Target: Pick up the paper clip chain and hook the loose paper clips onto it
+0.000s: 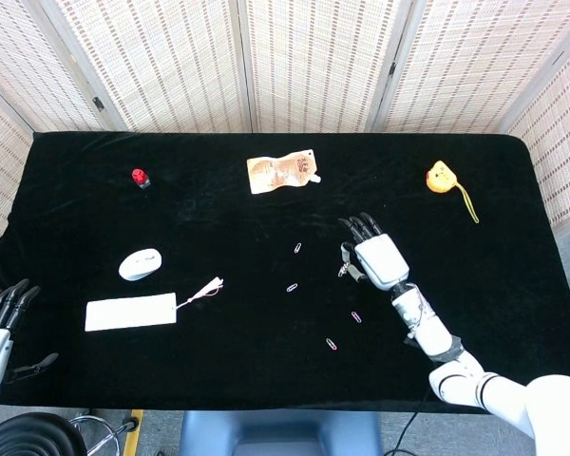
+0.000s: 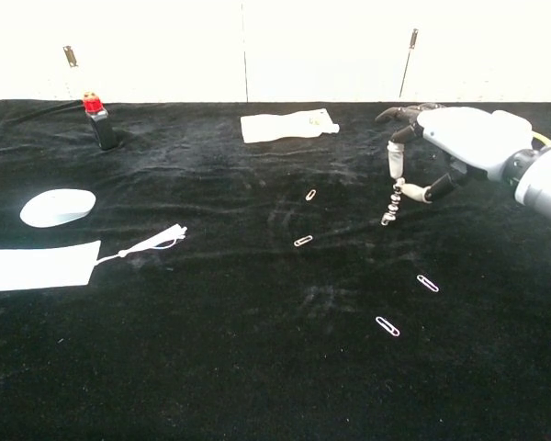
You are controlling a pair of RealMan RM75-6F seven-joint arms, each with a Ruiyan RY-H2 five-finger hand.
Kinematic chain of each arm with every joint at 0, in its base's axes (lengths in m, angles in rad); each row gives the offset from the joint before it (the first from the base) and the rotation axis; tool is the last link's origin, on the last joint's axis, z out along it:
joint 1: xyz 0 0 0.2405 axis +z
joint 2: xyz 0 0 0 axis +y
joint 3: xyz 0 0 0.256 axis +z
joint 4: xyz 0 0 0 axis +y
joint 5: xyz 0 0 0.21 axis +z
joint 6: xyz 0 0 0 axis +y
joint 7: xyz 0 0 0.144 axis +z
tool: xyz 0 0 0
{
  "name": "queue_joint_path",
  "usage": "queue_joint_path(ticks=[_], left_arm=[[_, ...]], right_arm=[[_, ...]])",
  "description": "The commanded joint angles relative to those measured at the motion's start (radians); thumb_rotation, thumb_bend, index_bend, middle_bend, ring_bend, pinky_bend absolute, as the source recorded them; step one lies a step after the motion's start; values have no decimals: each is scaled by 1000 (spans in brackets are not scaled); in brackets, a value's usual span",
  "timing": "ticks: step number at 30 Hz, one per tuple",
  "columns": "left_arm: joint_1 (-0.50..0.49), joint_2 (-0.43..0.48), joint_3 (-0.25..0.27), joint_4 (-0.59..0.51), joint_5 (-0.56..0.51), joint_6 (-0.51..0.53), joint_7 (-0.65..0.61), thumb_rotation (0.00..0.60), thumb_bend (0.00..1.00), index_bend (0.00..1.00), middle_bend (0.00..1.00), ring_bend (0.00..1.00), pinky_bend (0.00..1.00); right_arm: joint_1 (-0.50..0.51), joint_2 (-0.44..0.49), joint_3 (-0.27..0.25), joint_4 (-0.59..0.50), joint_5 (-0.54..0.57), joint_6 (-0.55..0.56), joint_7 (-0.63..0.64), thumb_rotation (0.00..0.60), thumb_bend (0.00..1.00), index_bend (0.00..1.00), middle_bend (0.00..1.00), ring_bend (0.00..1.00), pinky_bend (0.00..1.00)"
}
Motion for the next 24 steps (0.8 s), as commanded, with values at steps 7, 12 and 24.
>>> queue_joint_path(ticks=[7, 12, 24], left_arm=[[-5, -3, -4, 0, -11, -10, 10, 600, 70, 0, 0, 0, 0], [-4, -4, -3, -1, -7, -6, 9, 600, 70, 0, 0, 0, 0], [-7, -7, 0, 2, -8, -14, 16, 600, 70, 0, 0, 0, 0]], right_arm=[[-34, 42, -30, -84, -42, 49, 10, 600, 474, 921, 123, 81, 0], [-60, 49, -51, -116, -68, 88, -5, 600, 477, 921, 126, 81, 0], [-125, 89, -94, -214, -119, 170, -47, 600, 478, 921, 126, 82, 0]])
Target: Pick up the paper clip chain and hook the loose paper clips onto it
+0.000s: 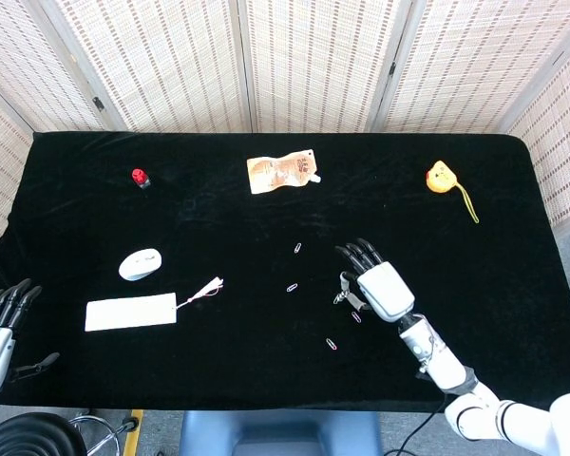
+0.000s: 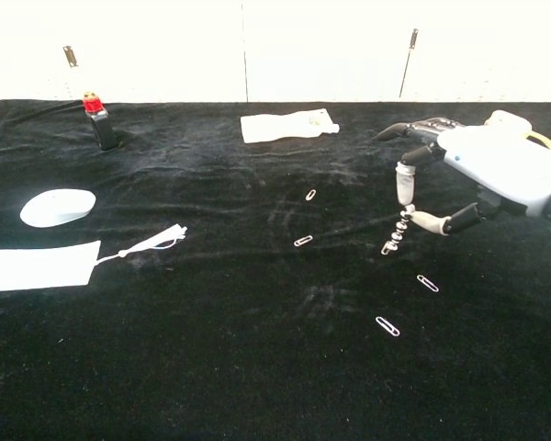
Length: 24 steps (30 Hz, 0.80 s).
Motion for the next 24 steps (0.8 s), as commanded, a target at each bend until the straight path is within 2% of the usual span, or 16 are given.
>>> queue_joint_path(ticks=[1, 9, 24], left_arm=[[-3, -2, -1, 0, -5, -7, 6, 600, 70, 0, 0, 0, 0], [-11, -8, -1, 1, -16, -27, 21, 600, 70, 0, 0, 0, 0], [-18, -14, 2, 0, -20, -43, 37, 600, 70, 0, 0, 0, 0]], right_arm=[[-20, 21, -11, -33, -10, 18, -21, 600, 478, 921, 126, 82, 0], [-54, 65, -30, -91, -19, 30, -22, 600, 478, 921, 127, 86, 0], [-70, 56, -45, -58, -20, -19, 5, 600, 478, 921, 129, 88, 0]])
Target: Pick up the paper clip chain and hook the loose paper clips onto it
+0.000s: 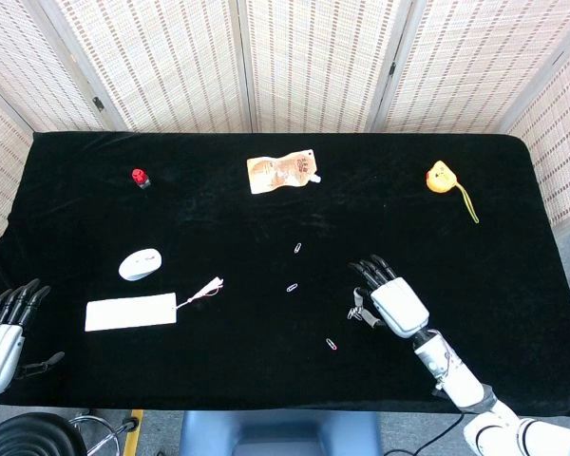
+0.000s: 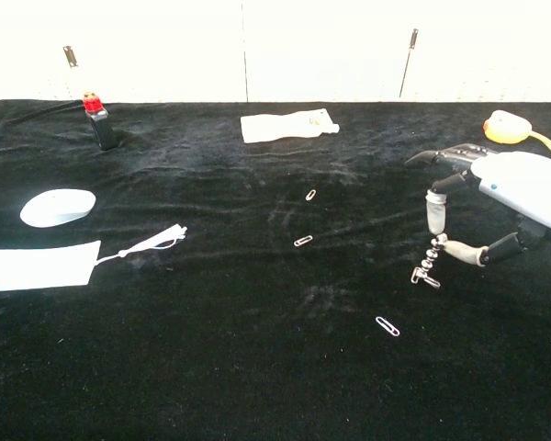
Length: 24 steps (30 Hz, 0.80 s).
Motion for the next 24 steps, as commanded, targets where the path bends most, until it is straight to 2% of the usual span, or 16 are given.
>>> queue_joint_path(ticks=[1, 9, 14, 19, 24], left_arm=[[0, -1, 1, 1, 0, -1, 1, 600, 70, 0, 0, 0, 0], [0, 1, -1, 0, 0, 4, -5, 600, 70, 0, 0, 0, 0], [0, 2, 1, 0, 1, 4, -8, 600, 70, 0, 0, 0, 0], [3, 4, 1, -2, 0, 9, -12, 600, 70, 0, 0, 0, 0], [12, 9, 1, -1, 0, 24, -26, 600, 70, 0, 0, 0, 0]], right_arm=[[-1, -4, 0, 5, 0, -7, 5, 600, 478, 921, 129, 88, 0], [0, 0, 7, -7, -19, 10, 24, 600, 478, 921, 129, 88, 0], [6, 36, 0, -69, -65, 37, 63, 600, 477, 921, 131, 87, 0], [17, 57, -15, -132, -77, 4, 76, 600, 478, 921, 132, 86, 0], [30, 45, -17, -154, -86, -24, 34, 600, 478, 921, 132, 86, 0]])
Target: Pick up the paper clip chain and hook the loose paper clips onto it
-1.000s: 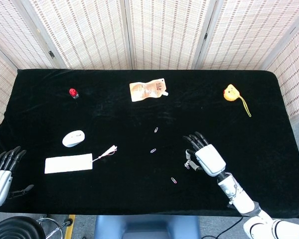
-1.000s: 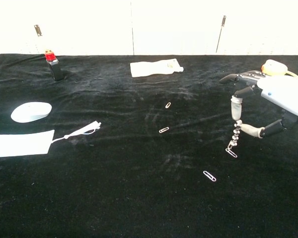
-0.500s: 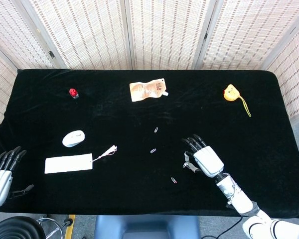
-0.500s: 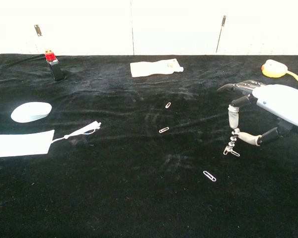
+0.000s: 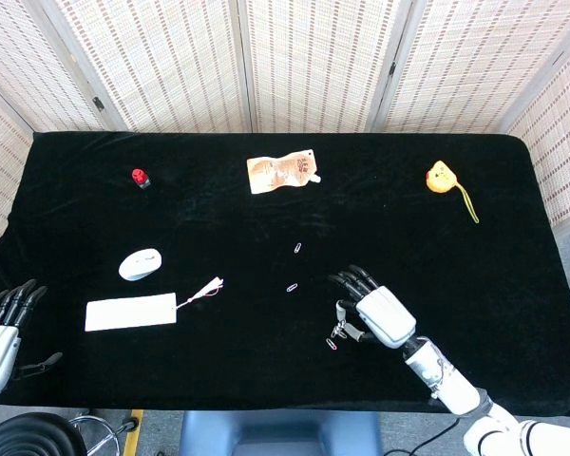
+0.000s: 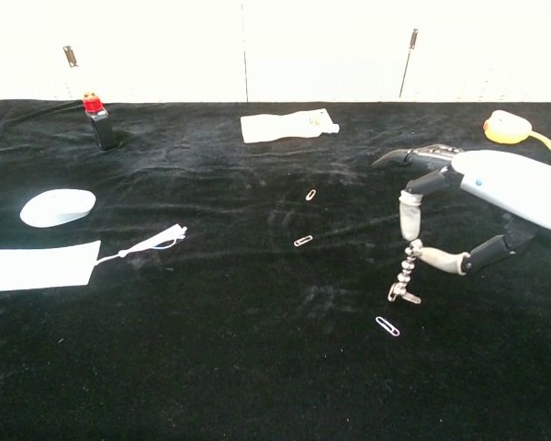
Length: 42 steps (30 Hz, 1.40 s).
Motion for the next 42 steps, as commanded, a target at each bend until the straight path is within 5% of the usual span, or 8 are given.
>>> queue_joint_path(ticks=[1, 42], left_arm=[[7, 3, 0, 0, 0, 12, -10, 600, 70, 0, 0, 0, 0], [36, 15, 1, 7, 17, 58, -54, 600, 70, 0, 0, 0, 0]], right_arm=[[10, -12, -4, -13, -8, -22, -27, 600, 478, 921, 132, 86, 0], [-3, -39, -33, 3, -66, 10, -33, 600, 479, 921, 133, 86, 0]])
